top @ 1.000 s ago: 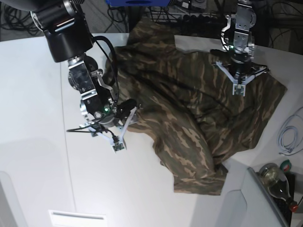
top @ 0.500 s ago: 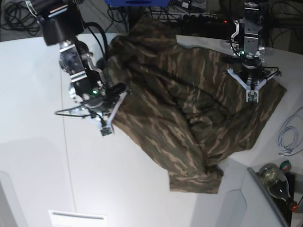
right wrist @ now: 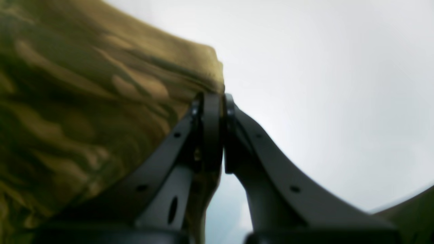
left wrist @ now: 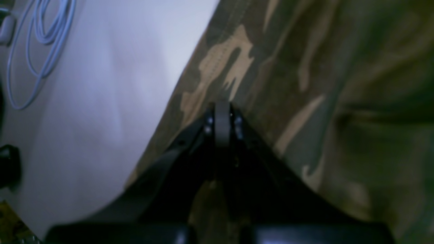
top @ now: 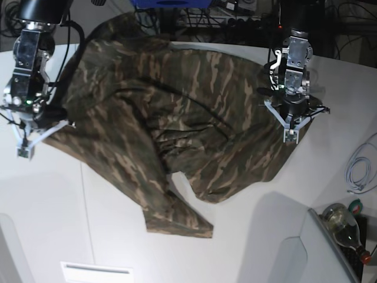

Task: Layout the t-shirt on the table in an organized manner, then fold the t-shirt properly
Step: 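Grasp the shirt hem corners and pull them away from the body, then hold the shirt edge with both grippers and stretch it taut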

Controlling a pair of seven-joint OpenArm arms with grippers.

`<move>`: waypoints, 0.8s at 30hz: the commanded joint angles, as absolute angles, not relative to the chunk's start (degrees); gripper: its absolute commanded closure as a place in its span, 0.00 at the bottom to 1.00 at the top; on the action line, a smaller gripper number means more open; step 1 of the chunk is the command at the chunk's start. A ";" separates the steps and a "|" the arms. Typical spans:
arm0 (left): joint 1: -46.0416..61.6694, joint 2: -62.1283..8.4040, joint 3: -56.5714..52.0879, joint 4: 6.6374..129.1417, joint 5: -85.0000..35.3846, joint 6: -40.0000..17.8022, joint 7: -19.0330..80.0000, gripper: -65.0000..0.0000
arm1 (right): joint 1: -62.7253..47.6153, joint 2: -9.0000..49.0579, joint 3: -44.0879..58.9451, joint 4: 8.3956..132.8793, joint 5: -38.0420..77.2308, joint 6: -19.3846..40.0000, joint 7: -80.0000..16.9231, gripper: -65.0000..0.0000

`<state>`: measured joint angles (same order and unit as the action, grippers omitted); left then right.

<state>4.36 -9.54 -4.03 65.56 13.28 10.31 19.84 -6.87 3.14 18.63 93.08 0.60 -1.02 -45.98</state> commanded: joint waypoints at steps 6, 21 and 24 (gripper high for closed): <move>8.84 -8.92 -7.60 73.98 13.05 10.07 20.88 1.00 | -2.77 4.53 22.20 86.20 -0.31 -3.30 -41.19 0.99; 22.11 -9.01 -10.33 91.03 8.13 10.07 20.53 1.00 | -14.55 2.77 22.37 103.96 0.13 8.75 -42.07 0.17; 24.13 -9.19 -15.08 92.35 -1.98 9.98 20.53 1.00 | -20.62 -1.01 25.89 105.54 0.13 10.07 -40.13 0.19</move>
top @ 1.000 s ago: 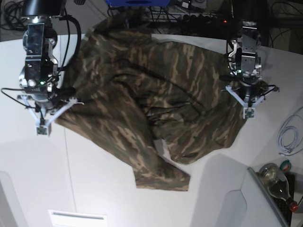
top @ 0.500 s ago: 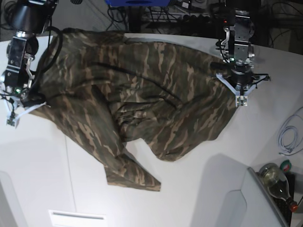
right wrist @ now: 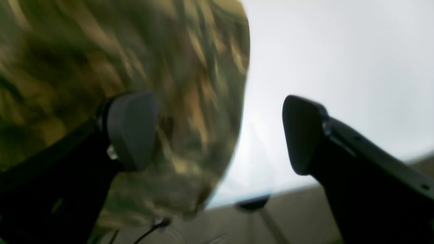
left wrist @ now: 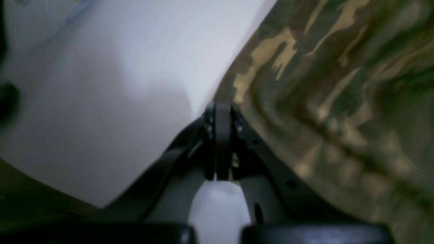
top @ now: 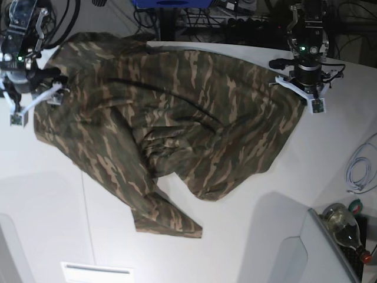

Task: Layout the t-shirt on the table in an organized manner, then fold the t-shirt properly
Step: 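Hold the shirt edge with both grippers and stretch it taut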

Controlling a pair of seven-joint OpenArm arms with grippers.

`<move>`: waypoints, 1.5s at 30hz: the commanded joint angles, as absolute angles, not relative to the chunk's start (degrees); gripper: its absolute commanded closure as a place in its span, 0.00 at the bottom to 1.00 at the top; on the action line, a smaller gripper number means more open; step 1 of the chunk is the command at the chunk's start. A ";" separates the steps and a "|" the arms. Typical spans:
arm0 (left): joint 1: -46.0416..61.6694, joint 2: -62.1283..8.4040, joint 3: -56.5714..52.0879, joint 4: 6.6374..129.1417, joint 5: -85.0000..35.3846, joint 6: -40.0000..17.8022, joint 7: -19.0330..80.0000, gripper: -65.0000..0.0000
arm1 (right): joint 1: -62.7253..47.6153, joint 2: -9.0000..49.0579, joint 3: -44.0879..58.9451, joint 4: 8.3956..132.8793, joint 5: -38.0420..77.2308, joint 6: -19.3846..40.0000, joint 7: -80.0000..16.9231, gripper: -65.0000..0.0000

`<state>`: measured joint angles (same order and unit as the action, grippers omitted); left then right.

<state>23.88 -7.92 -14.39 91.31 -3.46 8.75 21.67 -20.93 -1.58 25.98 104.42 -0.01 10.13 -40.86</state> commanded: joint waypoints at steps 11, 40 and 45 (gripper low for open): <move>29.23 -11.12 -28.26 92.79 -16.84 -6.02 20.88 0.47 | -23.34 -4.44 31.34 93.76 0.13 13.32 -31.78 0.25; 30.46 -9.36 -31.34 88.22 -20.70 -13.14 20.62 0.42 | -24.92 -6.02 34.33 100.62 0.04 22.64 -31.96 0.23; 31.16 -9.19 -33.98 88.40 -20.70 -13.23 20.62 0.42 | -26.15 -6.11 34.42 97.63 0.04 22.64 -31.96 0.29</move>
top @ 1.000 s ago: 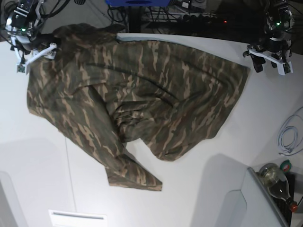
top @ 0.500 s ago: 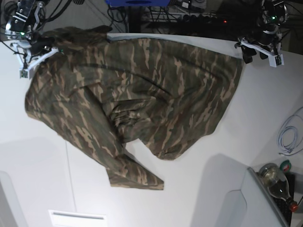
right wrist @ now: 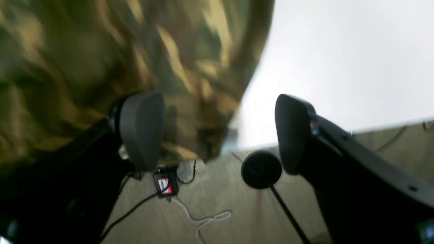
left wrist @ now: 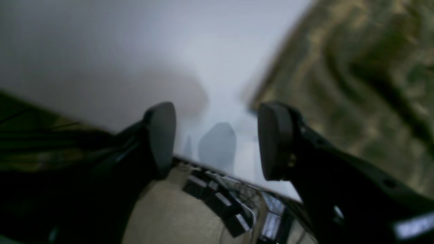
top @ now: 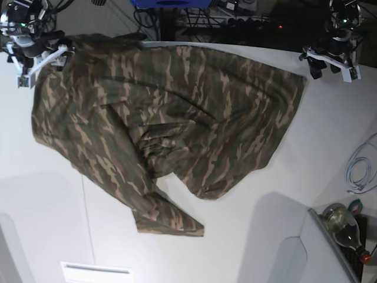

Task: Layout the t-shirt on the table in an organized manner, then fold the t-shirt properly
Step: 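Hold the shirt edge with both grippers and stretch it taut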

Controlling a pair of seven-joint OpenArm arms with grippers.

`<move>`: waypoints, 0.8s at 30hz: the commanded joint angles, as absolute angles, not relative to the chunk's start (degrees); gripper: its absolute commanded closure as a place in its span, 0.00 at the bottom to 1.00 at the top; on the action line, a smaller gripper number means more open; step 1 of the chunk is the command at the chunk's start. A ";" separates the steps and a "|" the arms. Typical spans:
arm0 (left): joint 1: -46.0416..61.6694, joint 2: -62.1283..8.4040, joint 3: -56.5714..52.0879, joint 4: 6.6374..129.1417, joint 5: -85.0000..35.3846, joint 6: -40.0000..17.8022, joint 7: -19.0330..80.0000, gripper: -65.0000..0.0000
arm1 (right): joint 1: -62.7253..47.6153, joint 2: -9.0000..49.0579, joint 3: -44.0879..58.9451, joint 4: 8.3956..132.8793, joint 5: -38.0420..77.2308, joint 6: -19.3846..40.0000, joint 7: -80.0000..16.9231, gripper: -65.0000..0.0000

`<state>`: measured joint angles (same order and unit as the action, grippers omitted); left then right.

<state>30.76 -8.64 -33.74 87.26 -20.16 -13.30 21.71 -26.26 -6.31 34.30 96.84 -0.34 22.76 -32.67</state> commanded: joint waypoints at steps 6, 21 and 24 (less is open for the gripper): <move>31.25 -9.01 -34.07 87.87 -20.70 -17.19 20.79 0.42 | -23.16 -5.67 34.42 88.04 0.13 22.73 -31.60 0.32; 31.25 -4.97 -33.54 87.78 -20.53 -21.32 20.97 0.43 | -22.81 -5.41 34.24 87.25 0.13 22.73 -31.78 1.00; 31.25 -4.97 -33.54 86.29 -20.70 -21.32 20.97 0.42 | -22.81 -5.41 34.07 87.25 0.13 22.73 -31.78 1.00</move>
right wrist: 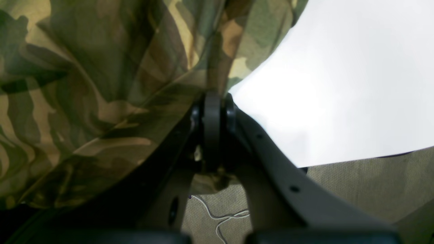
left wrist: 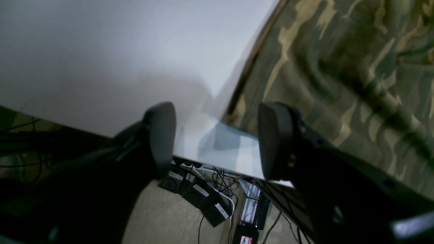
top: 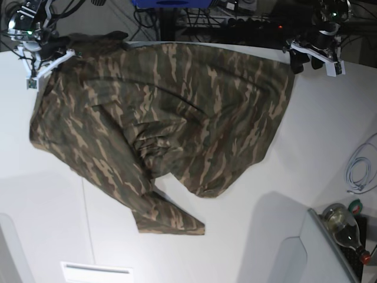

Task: Layout the t-shirt on the table in an organized manner, then fold the t-shirt properly
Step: 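Hold the shirt edge with both grippers and stretch it taut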

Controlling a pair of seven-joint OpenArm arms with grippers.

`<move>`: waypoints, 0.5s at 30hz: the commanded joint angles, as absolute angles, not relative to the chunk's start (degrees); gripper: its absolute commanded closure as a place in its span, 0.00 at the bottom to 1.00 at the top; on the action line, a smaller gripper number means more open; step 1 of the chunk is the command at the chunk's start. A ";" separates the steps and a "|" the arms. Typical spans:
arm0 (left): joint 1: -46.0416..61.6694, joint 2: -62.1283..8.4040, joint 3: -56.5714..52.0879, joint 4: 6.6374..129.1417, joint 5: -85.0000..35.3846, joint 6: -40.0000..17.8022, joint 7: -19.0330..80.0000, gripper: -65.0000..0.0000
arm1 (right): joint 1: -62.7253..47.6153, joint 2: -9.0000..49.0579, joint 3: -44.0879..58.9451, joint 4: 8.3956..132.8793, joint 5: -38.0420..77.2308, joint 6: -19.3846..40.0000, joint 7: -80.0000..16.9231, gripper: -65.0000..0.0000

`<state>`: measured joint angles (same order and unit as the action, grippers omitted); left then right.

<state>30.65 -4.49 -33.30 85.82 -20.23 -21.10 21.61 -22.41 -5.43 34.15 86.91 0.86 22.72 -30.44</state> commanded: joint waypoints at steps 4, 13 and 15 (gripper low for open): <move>29.93 -4.97 -32.92 82.77 -20.70 -21.32 20.97 0.42 | -22.90 -5.41 33.98 87.25 0.13 22.73 -31.87 1.00; 27.47 -3.47 -28.62 81.10 -20.70 -21.32 20.88 0.42 | -23.08 -5.49 33.89 87.25 0.13 22.73 -31.96 1.00; 27.03 -3.47 -28.62 80.84 -20.70 -21.32 20.97 0.42 | -23.08 -5.49 33.89 87.25 0.13 22.73 -31.96 1.00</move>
